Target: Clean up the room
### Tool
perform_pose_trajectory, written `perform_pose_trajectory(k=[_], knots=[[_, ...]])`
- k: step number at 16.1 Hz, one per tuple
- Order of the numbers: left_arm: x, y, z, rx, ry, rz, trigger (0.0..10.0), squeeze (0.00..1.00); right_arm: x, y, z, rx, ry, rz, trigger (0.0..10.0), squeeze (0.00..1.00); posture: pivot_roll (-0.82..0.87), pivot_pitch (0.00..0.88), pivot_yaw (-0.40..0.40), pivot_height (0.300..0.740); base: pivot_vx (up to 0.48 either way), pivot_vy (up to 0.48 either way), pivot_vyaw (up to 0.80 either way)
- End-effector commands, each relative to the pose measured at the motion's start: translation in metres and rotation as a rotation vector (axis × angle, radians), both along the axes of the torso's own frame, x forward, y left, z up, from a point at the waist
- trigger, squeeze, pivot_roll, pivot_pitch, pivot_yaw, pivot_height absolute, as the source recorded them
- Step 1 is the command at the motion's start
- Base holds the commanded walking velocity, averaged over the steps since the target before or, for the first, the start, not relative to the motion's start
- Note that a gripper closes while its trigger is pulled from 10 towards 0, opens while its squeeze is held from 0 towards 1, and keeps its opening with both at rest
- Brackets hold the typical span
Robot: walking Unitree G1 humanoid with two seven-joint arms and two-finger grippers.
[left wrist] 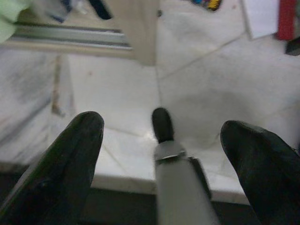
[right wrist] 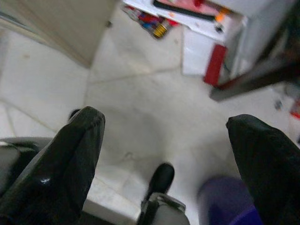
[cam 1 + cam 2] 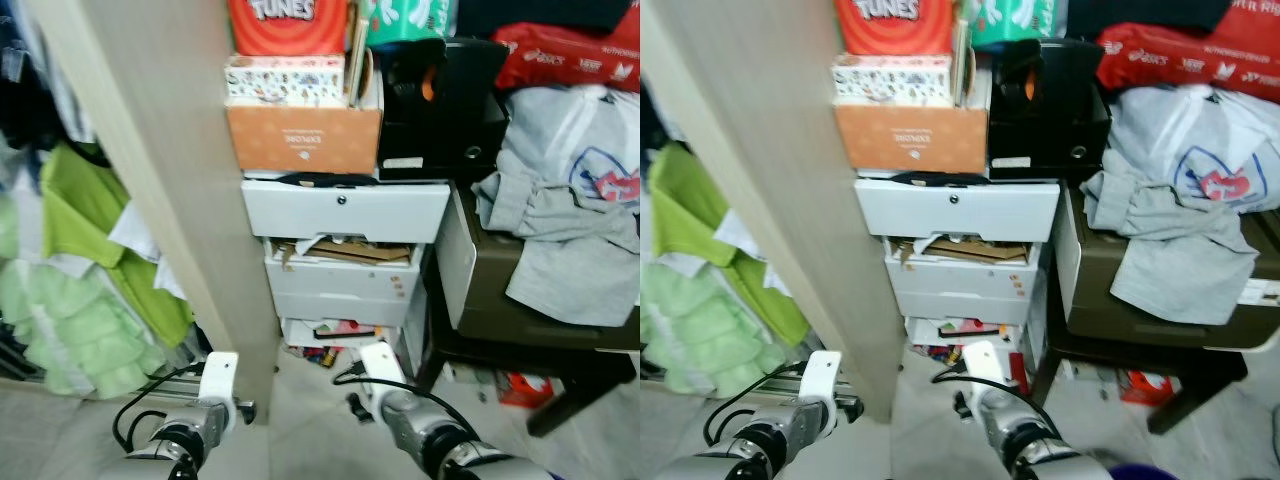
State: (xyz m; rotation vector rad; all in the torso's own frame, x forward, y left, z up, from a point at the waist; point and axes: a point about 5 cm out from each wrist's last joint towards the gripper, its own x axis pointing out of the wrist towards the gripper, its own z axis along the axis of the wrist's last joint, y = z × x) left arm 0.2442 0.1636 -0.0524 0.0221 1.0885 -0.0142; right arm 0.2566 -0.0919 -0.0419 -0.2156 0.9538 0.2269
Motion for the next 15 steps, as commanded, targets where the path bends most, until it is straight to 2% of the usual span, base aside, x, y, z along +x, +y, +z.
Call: perform_pose_trajectory(k=[1, 5, 15], knots=[[-0.001, 0.002, -0.001, 0.007, 0.018, 0.012, 10.0, 0.00, 0.003, 0.002, 0.003, -0.003, -0.012, 0.021, 10.0, 0.00, -0.24, 0.000, 0.067, 0.740, 0.000, 0.000, 0.80], [-0.002, 0.000, -0.001, 0.003, 0.037, 0.014, 10.0, 0.00, 0.005, 0.002, 0.004, -0.007, -0.017, 0.039, 10.0, 0.00, -0.24, 0.000, 0.068, 0.740, 0.000, 0.000, 0.80], [0.010, -0.004, 0.007, -0.027, -0.025, 0.081, 10.0, 0.00, 0.009, 0.003, 0.007, -0.037, -0.045, 0.105, 10.0, 0.00, -0.24, 0.000, 0.054, 0.740, 0.000, 0.000, 0.80]])
